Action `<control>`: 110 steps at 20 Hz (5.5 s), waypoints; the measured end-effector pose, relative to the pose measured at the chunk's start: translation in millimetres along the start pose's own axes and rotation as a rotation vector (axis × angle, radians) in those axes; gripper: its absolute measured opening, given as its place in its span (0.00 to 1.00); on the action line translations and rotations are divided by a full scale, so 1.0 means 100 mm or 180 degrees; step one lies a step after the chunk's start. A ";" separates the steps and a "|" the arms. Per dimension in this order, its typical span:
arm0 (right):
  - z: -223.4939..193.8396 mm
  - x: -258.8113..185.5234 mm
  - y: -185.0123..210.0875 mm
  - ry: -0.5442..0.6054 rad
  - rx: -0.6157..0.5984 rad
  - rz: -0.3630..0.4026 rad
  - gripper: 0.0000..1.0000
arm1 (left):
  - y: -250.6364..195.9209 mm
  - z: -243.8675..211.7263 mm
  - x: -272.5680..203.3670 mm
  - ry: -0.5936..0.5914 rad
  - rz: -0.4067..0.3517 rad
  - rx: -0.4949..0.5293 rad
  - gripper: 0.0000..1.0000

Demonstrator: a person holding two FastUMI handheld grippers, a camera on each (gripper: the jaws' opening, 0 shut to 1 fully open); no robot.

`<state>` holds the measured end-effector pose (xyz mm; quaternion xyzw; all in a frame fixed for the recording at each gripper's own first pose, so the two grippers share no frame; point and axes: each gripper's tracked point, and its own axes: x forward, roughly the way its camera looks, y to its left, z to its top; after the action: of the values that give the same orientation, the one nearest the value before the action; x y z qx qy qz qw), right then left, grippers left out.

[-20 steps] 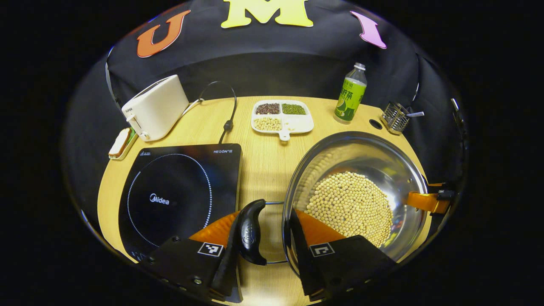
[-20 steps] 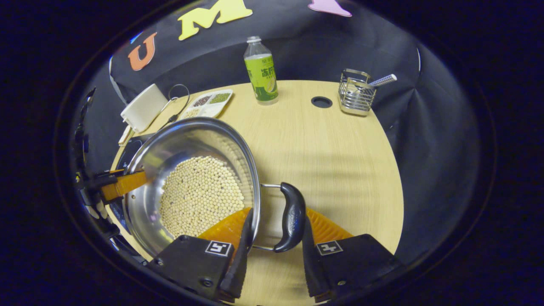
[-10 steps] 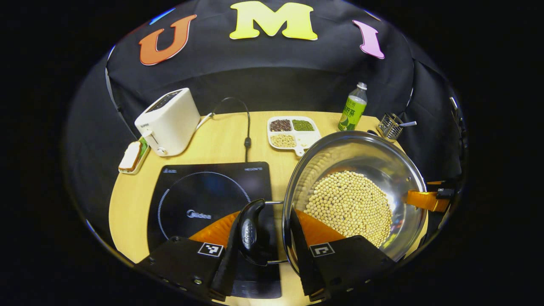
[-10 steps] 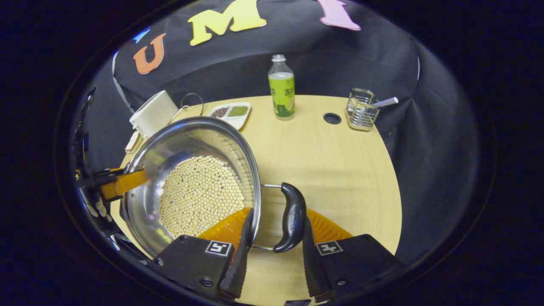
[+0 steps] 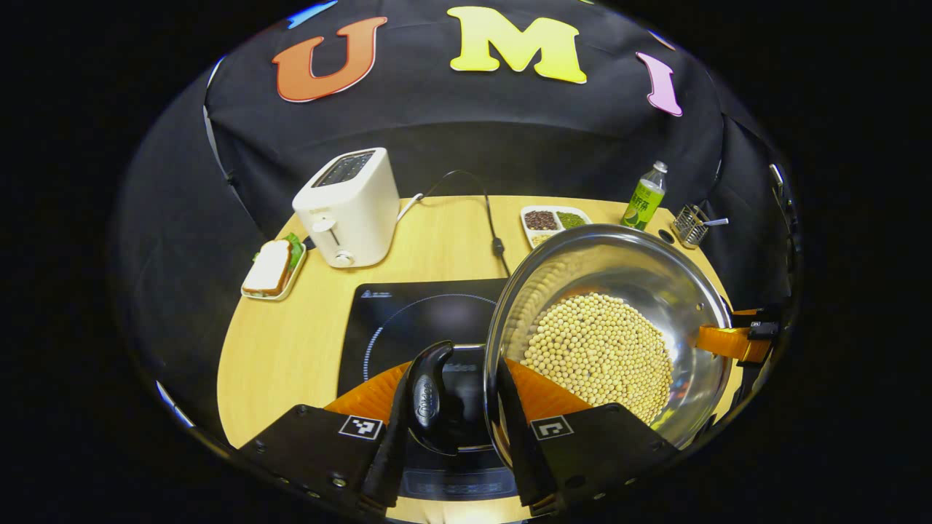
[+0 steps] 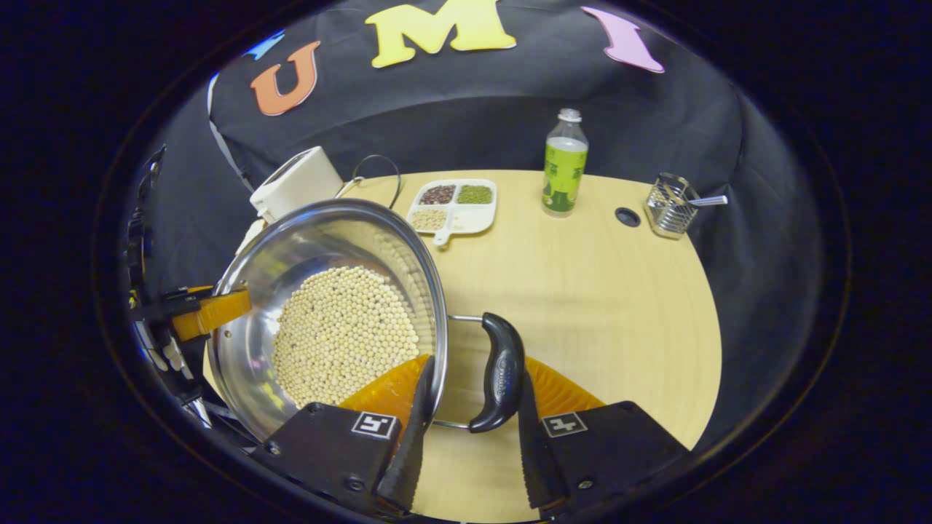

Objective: First push the handle of the pot to place it horizontally, then grasp the pot with both hands and set it on the induction cooktop.

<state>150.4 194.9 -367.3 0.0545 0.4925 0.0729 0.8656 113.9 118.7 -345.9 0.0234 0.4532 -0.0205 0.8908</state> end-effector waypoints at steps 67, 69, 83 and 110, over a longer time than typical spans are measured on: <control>0.39 0.34 1.33 -0.0673 -0.0587 -0.0064 0.80 | 1.36 -0.02 0.01 -0.0318 0.0201 0.0112 0.97; 0.41 0.27 1.34 -0.0737 -0.0643 -0.0061 0.80 | 1.33 0.00 -0.07 -0.0374 0.0211 0.0114 0.97; 0.57 -0.56 1.26 -0.1322 -0.1008 -0.0158 0.79 | 0.90 0.33 -0.99 -0.1029 0.0332 0.0358 0.97; 0.83 -3.67 -0.85 -0.2959 -0.0340 -0.0194 1.00 | -1.35 1.22 -3.42 -0.2791 0.0364 0.0013 0.96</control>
<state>43.1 43.8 -29.5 0.0223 0.0494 0.0405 0.9977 3.7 -17.8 -0.9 0.0393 0.0304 0.0199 0.9986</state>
